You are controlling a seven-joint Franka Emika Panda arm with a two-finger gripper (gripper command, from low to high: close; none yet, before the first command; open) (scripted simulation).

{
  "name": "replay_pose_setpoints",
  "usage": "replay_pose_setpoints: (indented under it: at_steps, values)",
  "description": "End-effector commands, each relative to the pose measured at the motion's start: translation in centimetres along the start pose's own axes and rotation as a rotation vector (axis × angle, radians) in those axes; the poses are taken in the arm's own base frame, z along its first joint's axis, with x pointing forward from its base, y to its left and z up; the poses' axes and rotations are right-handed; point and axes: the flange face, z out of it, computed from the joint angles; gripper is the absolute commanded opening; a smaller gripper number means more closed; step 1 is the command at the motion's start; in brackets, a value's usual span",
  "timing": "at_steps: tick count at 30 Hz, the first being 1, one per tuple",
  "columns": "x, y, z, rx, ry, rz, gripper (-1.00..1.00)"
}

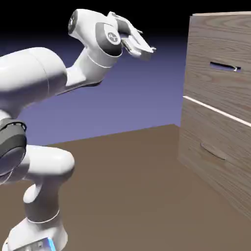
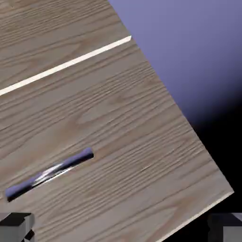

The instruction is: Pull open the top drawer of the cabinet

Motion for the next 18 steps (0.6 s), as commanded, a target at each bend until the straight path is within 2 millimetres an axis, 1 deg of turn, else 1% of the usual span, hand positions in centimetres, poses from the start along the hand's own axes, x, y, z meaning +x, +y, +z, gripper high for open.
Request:
replay_pose_setpoints:
  at_steps: [1,5,9,13,18]
  values:
    - [-0.5,0.0,0.1,-0.011,-0.007,-0.052,0.0]
    - [-2.3,0.0,0.6,-0.045,-0.043,-0.255,0.0]
    - [-4.2,-0.3,1.8,-0.065,-0.086,-0.451,0.0]
    - [-5.8,-0.9,3.6,-0.068,-0.132,-0.641,0.0]
    - [-7.4,-2.1,6.5,-0.051,-0.188,-0.873,0.0]
